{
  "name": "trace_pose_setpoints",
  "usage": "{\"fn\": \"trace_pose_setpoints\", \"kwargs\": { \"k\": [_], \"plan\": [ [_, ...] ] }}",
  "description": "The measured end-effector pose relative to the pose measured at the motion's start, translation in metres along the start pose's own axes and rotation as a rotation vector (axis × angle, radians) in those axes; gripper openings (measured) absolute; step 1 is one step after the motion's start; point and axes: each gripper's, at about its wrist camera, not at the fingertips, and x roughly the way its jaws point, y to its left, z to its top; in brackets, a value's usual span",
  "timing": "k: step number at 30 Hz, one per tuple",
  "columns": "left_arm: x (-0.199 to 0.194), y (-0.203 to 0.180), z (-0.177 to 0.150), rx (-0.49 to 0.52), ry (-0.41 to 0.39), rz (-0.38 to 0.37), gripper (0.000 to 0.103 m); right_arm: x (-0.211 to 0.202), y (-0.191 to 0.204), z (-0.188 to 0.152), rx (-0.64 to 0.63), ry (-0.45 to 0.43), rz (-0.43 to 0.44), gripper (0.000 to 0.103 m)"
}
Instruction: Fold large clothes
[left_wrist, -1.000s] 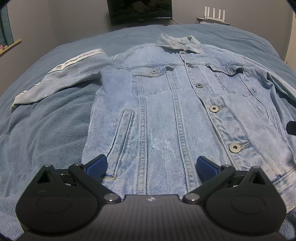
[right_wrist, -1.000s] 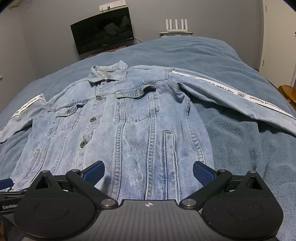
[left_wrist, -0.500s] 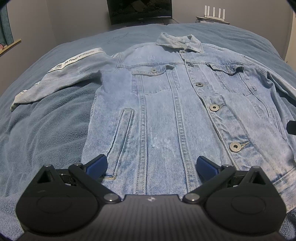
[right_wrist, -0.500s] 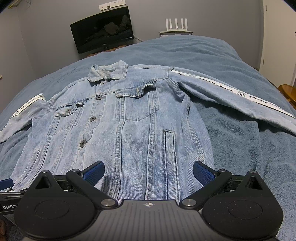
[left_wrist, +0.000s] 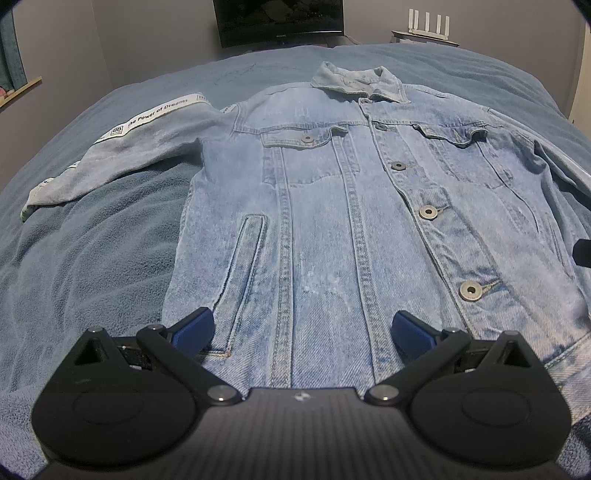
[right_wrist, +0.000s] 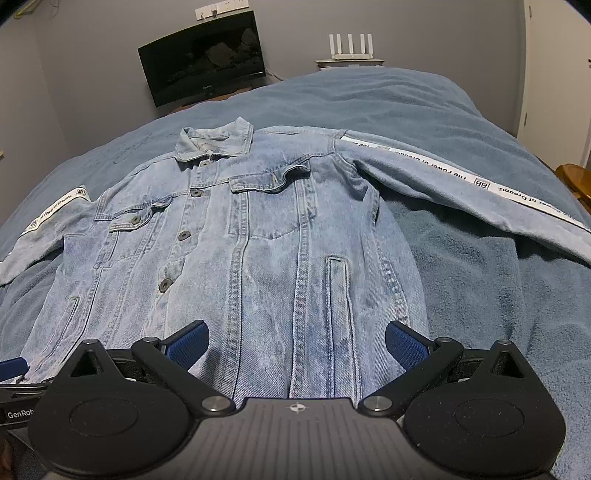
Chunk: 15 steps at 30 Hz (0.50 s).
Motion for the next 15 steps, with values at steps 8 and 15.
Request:
{"fn": "trace_pose_setpoints", "kwargs": {
  "k": [8,15],
  "plan": [
    [-0.0001,-0.0002,0.0003,0.000,0.001,0.000,0.103,0.0003,0.0005,0.0002,0.002,0.002,0.000,0.103],
    [-0.0003,-0.0001,-0.0036,-0.001,0.003,-0.001,0.103,0.0004,-0.0006,0.0013,0.012,0.011,0.000,0.103]
  ]
}}
